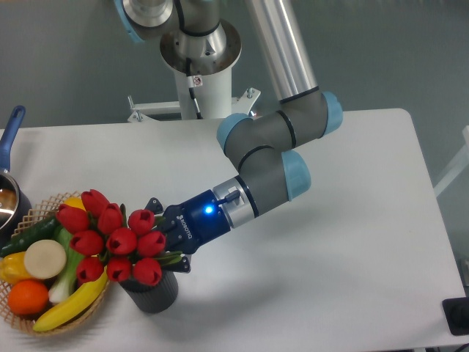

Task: Insert the flowers into the vase
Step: 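Push the tulip stems further down into the vase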

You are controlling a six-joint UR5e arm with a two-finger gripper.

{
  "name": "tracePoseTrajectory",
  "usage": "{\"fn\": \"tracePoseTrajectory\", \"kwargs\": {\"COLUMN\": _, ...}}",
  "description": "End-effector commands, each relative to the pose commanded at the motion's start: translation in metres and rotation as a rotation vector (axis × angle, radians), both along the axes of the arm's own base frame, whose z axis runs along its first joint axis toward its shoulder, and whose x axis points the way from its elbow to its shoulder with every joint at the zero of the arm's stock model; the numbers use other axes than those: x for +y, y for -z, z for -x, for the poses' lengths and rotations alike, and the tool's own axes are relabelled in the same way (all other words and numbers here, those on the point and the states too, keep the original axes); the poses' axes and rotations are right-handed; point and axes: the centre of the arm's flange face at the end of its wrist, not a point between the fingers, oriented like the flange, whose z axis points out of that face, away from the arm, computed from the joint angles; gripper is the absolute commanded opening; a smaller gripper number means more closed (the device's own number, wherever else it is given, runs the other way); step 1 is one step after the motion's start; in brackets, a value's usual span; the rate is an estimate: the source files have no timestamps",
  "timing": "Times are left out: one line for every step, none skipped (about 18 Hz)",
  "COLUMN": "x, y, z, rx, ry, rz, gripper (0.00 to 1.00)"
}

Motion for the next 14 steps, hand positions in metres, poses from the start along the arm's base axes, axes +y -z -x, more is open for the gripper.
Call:
{"fn": "tracePoseTrajectory", "kwargs": {"x": -0.002, "y": 0.004, "z": 0.0, "rx": 0.011, "ry": 0.0, "rz": -0.008, "gripper": 0.19}}
{"fn": "tracePoseTrajectory", "kwargs": {"x": -0.002, "y": 0.007, "z": -0.002, "rx": 0.016, "ry": 0.002, "rz": -0.012, "gripper": 0.19}}
{"fn": "tracePoseTrajectory", "kwargs": {"x": -0.004, "y": 0.008, "z": 0.001, "rx": 0.013, "ry": -0.003, "rz": -0.01, "gripper": 0.19}}
{"fn": "tracePoseTrajectory", "kwargs": {"x": -0.007, "y": 0.009, "z": 0.001, "rx": 0.01, "ry": -0.006, "rz": -0.007, "gripper": 0.19}}
{"fn": "tracePoseTrajectory", "kwargs": {"x": -0.007, "y": 0.012, "z": 0.0, "rx": 0.007, "ry": -0.006, "rz": -0.005, "gripper": 0.19}}
{"fn": "tracePoseTrajectory", "kwargs": {"x": -0.007, "y": 0.012, "z": 0.0, "rx": 0.008, "ry": -0.006, "rz": -0.004, "gripper": 0.19}}
{"fn": "tracePoseTrajectory", "kwargs": {"x": -0.007, "y": 0.012, "z": 0.0, "rx": 0.009, "ry": -0.006, "rz": -0.003, "gripper": 0.19}}
{"fn": "tracePoseTrajectory", "kwargs": {"x": -0.007, "y": 0.012, "z": 0.0, "rx": 0.009, "ry": -0.006, "rz": -0.003, "gripper": 0.19}}
{"fn": "tracePoseTrajectory", "kwargs": {"x": -0.007, "y": 0.013, "z": 0.0, "rx": 0.008, "ry": -0.006, "rz": -0.002, "gripper": 0.19}}
{"fn": "tracePoseTrajectory", "kwargs": {"x": -0.007, "y": 0.013, "z": 0.001, "rx": 0.01, "ry": -0.007, "rz": -0.002, "gripper": 0.19}}
{"fn": "tracePoseTrajectory", "kwargs": {"x": -0.005, "y": 0.014, "z": 0.002, "rx": 0.011, "ry": -0.006, "rz": -0.003, "gripper": 0.19}}
{"fn": "tracePoseTrajectory", "kwargs": {"x": -0.004, "y": 0.014, "z": 0.004, "rx": 0.014, "ry": -0.006, "rz": -0.005, "gripper": 0.19}}
{"fn": "tracePoseTrajectory", "kwargs": {"x": -0.003, "y": 0.013, "z": 0.006, "rx": 0.019, "ry": -0.006, "rz": -0.008, "gripper": 0.19}}
{"fn": "tracePoseTrajectory", "kwargs": {"x": -0.003, "y": 0.015, "z": 0.006, "rx": 0.015, "ry": -0.006, "rz": -0.006, "gripper": 0.19}}
